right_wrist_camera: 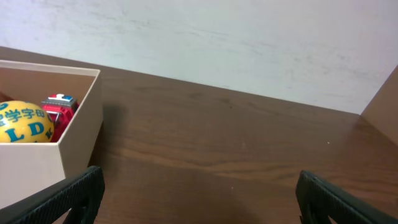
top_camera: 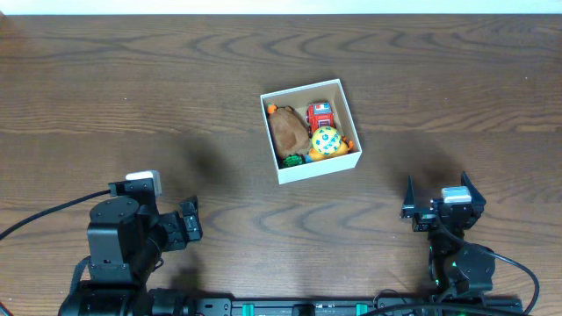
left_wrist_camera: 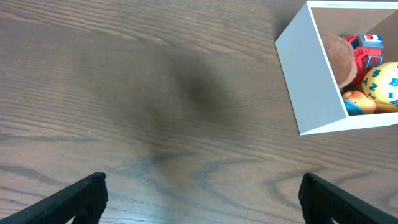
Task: Pack container
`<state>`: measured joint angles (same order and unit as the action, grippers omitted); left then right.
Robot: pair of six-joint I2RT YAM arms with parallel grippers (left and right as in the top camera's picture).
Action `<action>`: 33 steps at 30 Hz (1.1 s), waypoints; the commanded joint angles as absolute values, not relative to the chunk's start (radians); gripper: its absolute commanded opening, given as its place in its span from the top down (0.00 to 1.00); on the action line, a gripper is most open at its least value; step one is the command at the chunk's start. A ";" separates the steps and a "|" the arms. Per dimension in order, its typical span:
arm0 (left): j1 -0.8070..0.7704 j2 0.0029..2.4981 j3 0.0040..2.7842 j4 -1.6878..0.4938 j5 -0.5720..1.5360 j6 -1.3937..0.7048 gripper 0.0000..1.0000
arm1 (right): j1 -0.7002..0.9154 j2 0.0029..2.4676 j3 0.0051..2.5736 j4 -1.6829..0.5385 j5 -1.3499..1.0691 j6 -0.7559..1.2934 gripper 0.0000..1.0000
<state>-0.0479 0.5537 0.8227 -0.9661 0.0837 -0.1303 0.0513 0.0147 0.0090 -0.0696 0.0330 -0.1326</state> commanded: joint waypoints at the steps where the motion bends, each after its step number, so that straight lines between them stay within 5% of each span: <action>1: -0.049 0.554 0.818 -0.980 0.087 -0.131 0.02 | 0.059 0.006 0.006 -0.072 0.025 -0.128 0.01; 8: -0.042 0.502 0.691 -0.873 0.014 -0.123 0.02 | 0.059 0.006 0.006 -0.072 0.025 -0.128 0.01; 24: -0.027 0.201 0.107 -0.022 0.014 0.094 0.02 | 0.059 0.006 0.006 -0.072 0.025 -0.128 0.01; 33: -0.027 0.104 0.003 0.081 0.014 0.143 0.02 | 0.059 0.006 0.006 -0.072 0.025 -0.128 0.01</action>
<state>-0.0326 0.1501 0.0231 0.0784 0.0223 0.0963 0.0513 0.0143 0.0090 -0.0696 0.0322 -0.1326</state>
